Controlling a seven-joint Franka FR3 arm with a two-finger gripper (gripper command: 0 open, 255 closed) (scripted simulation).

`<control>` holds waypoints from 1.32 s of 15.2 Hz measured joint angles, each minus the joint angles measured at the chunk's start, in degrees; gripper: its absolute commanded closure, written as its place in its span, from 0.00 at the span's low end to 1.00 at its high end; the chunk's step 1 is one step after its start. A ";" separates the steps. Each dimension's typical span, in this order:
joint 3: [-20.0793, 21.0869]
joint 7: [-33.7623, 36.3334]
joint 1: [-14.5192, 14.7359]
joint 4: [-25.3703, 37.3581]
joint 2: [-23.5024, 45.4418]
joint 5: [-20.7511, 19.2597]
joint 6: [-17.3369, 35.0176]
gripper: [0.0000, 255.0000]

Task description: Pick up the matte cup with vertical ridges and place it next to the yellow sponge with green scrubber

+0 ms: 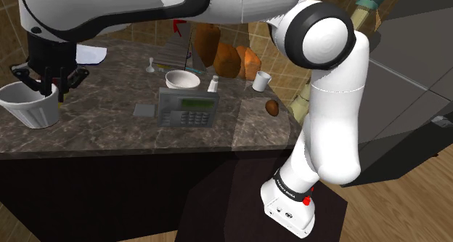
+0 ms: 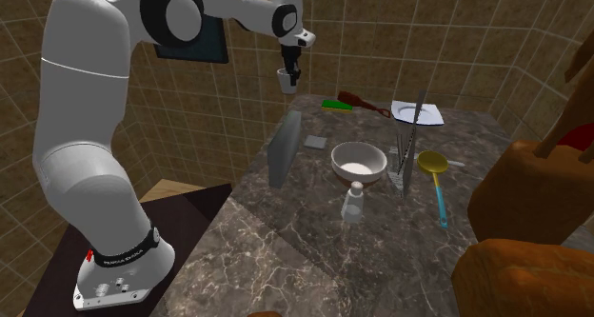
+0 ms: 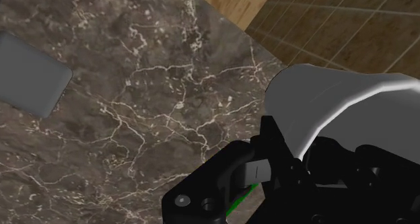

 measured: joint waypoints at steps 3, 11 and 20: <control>-0.04 -0.09 0.00 -1.57 0.55 -0.04 2.12 1.00; -0.18 -0.11 0.23 -4.55 2.73 -0.31 7.26 1.00; -0.27 -0.33 0.17 -6.05 3.75 -0.37 9.78 1.00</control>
